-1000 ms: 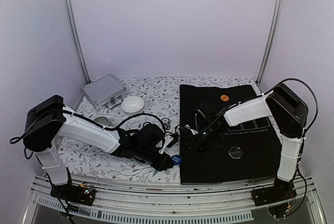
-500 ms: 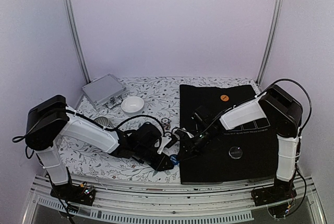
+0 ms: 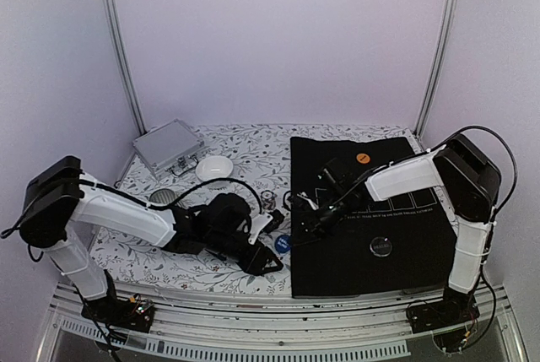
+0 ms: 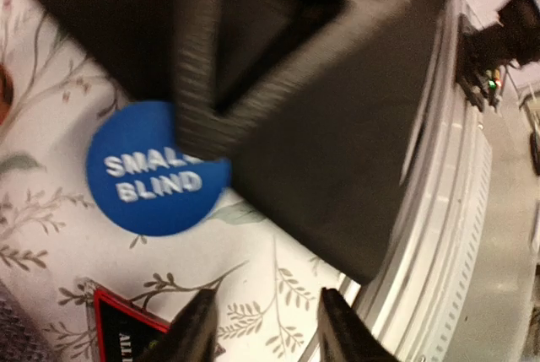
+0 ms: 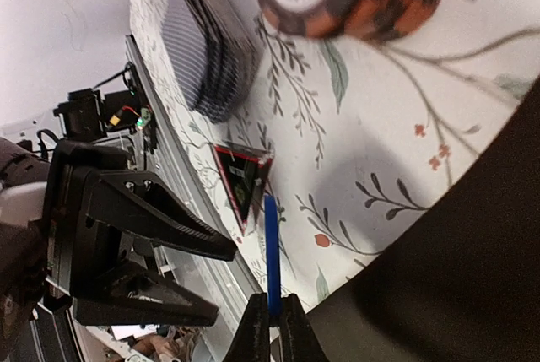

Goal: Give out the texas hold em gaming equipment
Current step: Pick up the small blind button from the center of the board.

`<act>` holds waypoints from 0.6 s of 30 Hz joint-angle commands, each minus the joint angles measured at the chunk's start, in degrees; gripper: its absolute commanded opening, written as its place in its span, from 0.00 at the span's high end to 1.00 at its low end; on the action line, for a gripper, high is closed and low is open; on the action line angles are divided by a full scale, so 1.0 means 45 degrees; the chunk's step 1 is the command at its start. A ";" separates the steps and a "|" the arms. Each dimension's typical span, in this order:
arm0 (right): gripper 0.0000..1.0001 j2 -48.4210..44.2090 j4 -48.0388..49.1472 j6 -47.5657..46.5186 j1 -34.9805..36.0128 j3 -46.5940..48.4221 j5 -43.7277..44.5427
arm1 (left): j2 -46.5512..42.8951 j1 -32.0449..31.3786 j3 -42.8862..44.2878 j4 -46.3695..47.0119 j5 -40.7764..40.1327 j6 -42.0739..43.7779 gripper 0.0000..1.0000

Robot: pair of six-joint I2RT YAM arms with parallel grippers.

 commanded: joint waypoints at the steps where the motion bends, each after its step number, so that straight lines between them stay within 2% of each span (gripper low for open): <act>1: 0.98 -0.1359 -0.0252 -0.0446 -0.1177 0.0272 -0.0131 | -0.2158 -0.0103 -0.0398 0.1079 -0.0280 0.0493 0.49; 9: 0.98 -0.0477 -0.0753 -0.1137 -0.3205 0.1198 0.0970 | -0.2780 -0.0057 -0.0357 0.0099 -0.1272 0.0699 0.45; 13: 0.98 0.0797 -0.0814 -0.1299 -0.3384 0.2617 0.0861 | -0.3063 0.0022 -0.0454 -0.0028 -0.1629 0.0489 0.45; 18: 0.97 0.1917 -0.0950 -0.1421 -0.3511 0.3118 0.0859 | -0.3765 0.0122 -0.0755 -0.0332 -0.2246 0.0274 0.45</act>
